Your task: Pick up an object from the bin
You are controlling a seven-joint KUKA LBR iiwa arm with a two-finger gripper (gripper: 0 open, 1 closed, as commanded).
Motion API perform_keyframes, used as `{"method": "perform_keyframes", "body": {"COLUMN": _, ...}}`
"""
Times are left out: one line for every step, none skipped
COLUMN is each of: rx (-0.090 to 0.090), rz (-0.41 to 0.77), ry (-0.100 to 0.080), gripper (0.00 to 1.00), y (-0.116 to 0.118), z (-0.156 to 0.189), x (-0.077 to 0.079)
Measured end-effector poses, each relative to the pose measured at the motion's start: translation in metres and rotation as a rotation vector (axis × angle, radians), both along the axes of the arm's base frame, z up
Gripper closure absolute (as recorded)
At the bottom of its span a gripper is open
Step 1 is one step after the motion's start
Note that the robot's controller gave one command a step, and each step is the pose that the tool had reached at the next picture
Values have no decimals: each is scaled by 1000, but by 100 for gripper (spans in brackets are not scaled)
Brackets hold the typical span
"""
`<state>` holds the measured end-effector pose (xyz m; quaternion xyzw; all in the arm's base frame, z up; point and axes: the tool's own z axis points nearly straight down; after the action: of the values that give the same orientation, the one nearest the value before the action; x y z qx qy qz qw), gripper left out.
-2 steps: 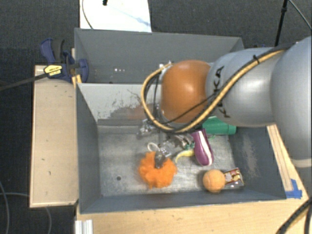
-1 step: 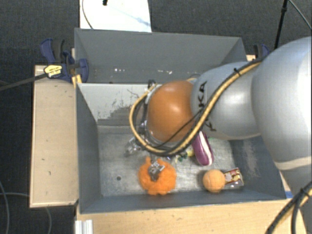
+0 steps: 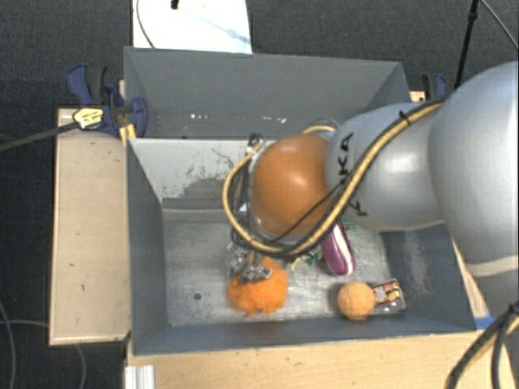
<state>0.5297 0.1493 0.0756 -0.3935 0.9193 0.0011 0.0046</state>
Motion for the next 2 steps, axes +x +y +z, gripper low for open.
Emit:
{"method": "perform_keyframes", "body": {"rx": 0, "rz": 0, "ry": 0, "gripper": 100, "y": 0, "z": 0, "x": 0}}
{"method": "perform_keyframes", "body": {"rx": 0, "rz": -1, "ry": 3, "gripper": 100, "y": 0, "z": 4, "x": -1}}
